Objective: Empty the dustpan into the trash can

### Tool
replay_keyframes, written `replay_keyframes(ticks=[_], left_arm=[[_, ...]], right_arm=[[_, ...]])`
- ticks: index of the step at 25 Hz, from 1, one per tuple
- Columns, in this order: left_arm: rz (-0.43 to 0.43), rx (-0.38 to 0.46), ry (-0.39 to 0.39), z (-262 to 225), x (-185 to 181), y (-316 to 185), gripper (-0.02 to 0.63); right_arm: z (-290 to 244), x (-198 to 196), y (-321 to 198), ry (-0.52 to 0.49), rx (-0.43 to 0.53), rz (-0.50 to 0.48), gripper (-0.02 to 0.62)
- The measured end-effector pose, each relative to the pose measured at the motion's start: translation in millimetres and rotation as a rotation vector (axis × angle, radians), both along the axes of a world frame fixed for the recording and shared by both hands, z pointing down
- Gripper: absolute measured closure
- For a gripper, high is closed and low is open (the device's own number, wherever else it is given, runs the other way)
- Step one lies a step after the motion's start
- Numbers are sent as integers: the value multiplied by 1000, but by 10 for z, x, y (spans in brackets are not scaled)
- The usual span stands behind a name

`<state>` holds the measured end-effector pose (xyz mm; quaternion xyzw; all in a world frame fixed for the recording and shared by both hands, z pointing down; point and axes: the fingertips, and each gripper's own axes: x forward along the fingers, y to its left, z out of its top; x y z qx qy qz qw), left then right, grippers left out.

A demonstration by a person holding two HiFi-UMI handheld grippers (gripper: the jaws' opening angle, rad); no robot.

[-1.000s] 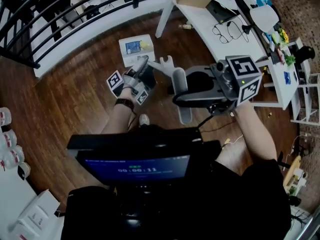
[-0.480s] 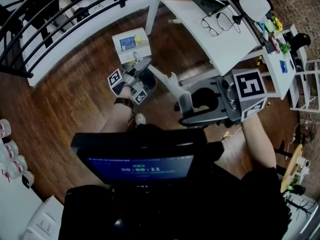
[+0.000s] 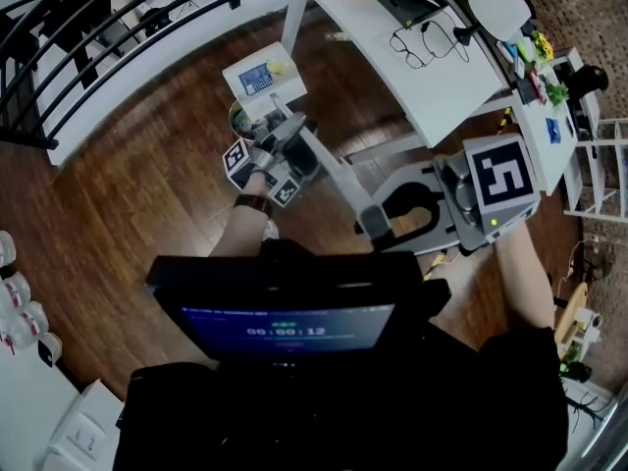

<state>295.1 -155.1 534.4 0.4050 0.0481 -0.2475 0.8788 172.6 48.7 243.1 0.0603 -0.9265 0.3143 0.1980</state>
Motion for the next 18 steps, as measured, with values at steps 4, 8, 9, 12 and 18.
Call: replay_keyframes(ticks=[4,8,9,12,18], left_arm=[[1,-35,20,41,44,69,463],[-16,-86,63,94,-38,-22,466],[-23,-101,79,117,-75,-66,468],[-35,-142,118,154,-164,-208,469],[-62,-201,170,48,-185,-224,469]], right_arm=[[25,-3,-4,57,-48,-43,466],[76,-186,-184,139,-109,-88,466],[99,-259,-255,152,-124,-102,466],[154,-464,-475,176,-161,-142,466],[12,-645,-612,189,-221,-185,466]])
